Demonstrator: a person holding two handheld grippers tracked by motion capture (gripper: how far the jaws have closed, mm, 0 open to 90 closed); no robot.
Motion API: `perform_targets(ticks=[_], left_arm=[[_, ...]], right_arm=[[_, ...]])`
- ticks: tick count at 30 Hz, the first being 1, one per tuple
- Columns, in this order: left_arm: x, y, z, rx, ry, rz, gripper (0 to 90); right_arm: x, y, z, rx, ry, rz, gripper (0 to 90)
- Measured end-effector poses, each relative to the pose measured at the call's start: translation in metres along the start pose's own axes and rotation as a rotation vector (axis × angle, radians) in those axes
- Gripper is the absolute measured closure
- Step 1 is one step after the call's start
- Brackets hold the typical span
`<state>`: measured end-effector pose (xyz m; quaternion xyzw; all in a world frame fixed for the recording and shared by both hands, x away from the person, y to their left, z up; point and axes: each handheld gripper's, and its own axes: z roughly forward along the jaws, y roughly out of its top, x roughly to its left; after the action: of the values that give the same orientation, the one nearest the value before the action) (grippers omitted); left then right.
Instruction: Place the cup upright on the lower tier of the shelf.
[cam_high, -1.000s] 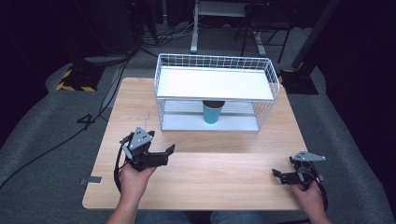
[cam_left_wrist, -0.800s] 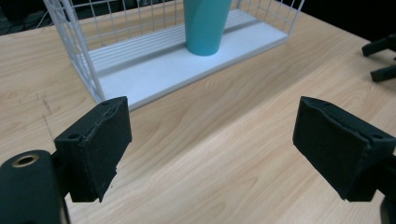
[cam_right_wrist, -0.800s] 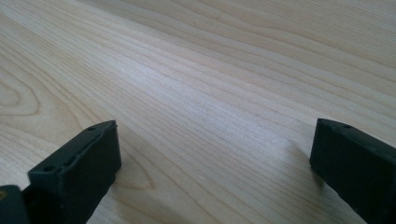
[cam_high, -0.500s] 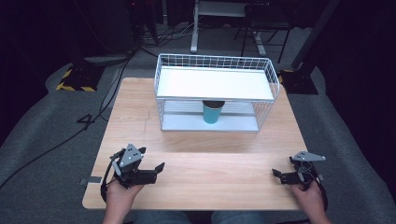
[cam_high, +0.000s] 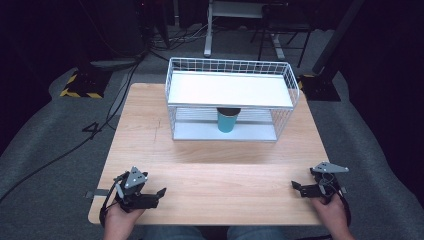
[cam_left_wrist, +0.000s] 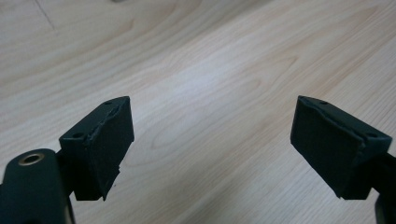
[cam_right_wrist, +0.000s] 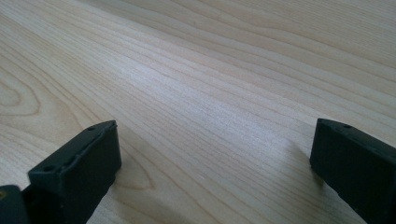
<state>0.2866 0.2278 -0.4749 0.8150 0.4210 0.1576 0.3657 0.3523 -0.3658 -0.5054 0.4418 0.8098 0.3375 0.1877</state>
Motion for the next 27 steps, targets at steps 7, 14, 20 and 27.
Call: perform_targets(ticks=[7, 14, 20, 27], left_arm=[[0.003, -0.009, 0.012, 0.060, -0.004, -0.012, 13.9], [0.001, -0.011, 0.024, 0.112, 0.022, 0.037, 13.9], [0.002, -0.011, 0.032, 0.073, 0.011, 0.043, 8.9], [-0.001, -0.008, 0.036, 0.073, 0.026, 0.019, 6.5]], right_arm=[[0.000, 0.000, 0.000, 0.000, 0.000, 0.000, 2.3], [0.000, 0.000, 0.000, 0.000, 0.000, 0.000, 2.2], [0.000, 0.000, 0.000, 0.000, 0.000, 0.000, 2.2], [0.000, 0.000, 0.000, 0.000, 0.000, 0.000, 2.2]])
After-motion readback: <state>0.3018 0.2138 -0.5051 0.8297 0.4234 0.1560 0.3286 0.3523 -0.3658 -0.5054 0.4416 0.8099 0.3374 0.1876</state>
